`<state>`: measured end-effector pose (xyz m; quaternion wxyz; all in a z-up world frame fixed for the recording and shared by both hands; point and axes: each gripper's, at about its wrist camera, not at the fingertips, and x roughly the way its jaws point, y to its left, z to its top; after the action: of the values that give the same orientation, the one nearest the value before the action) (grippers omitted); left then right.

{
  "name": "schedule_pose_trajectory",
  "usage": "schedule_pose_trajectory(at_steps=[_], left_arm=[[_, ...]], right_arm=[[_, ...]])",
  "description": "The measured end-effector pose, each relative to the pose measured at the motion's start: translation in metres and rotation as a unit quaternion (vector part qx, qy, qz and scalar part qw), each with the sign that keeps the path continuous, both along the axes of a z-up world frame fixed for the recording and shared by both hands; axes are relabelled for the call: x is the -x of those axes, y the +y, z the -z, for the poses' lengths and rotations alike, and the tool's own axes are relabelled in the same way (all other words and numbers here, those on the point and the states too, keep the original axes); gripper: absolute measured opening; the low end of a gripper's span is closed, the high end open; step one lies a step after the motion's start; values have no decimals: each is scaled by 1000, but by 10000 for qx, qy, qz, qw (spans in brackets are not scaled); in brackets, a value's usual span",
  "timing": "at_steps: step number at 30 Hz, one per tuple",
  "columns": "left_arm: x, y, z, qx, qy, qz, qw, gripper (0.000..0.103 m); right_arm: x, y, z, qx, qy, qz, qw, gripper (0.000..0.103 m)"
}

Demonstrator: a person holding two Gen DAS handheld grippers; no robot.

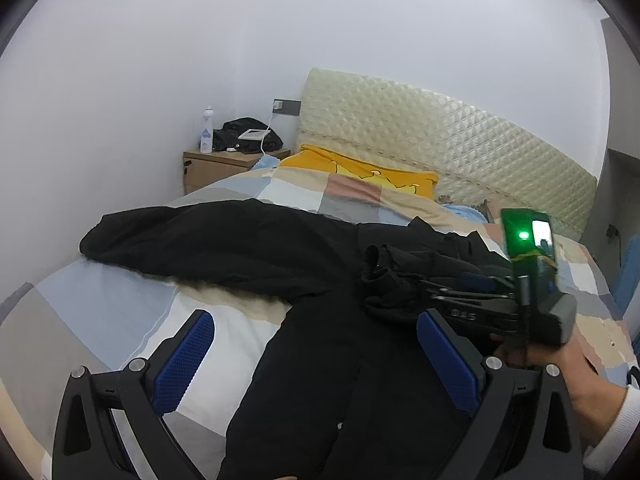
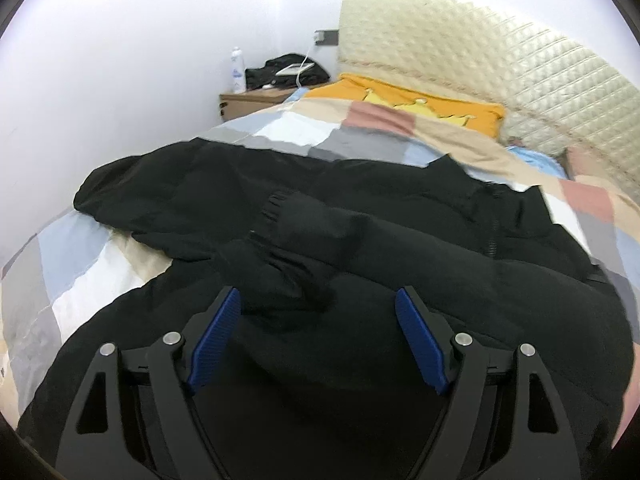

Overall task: Fold large clothes
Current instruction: 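Lay the sleeve onto the jacket body and open the right tool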

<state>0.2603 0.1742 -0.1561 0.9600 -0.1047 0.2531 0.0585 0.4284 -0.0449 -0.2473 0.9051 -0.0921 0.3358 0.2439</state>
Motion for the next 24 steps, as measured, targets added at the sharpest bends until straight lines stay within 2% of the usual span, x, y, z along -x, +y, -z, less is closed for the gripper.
schedule_pose_trajectory(at_steps=[2,6,9,10,11,14,17,20,24], left_arm=[[-1,4,2,79,16,-31,10000,102],[-3,8,5,150,40,-73,9999,102],[-5,8,6,170,65,-82,9998,102],[-5,9,6,175,68,-80,9998,102],[-5,8,6,176,67,-76,9998,102],[-5,7,7,162,65,-75,9998,102],[-5,8,7,179,75,-94,9998,102],[-4,7,6,212,34,-98,9997,102],[-2,5,5,204,16,-94,9997,102]], right_arm=[[-6,8,7,5,90,-31,10000,73],[-13,23,19,-87,221,-89,9997,72],[-16,35,30,159,310,-144,9993,66],[-17,39,33,296,321,-171,9989,56],[-17,44,36,411,331,-208,9984,39],[-16,46,32,421,244,-130,9987,19],[-8,39,16,169,73,-77,9998,13],[9,34,-6,-70,-166,-124,9998,13],[28,28,-17,-411,-71,-206,9989,13]])
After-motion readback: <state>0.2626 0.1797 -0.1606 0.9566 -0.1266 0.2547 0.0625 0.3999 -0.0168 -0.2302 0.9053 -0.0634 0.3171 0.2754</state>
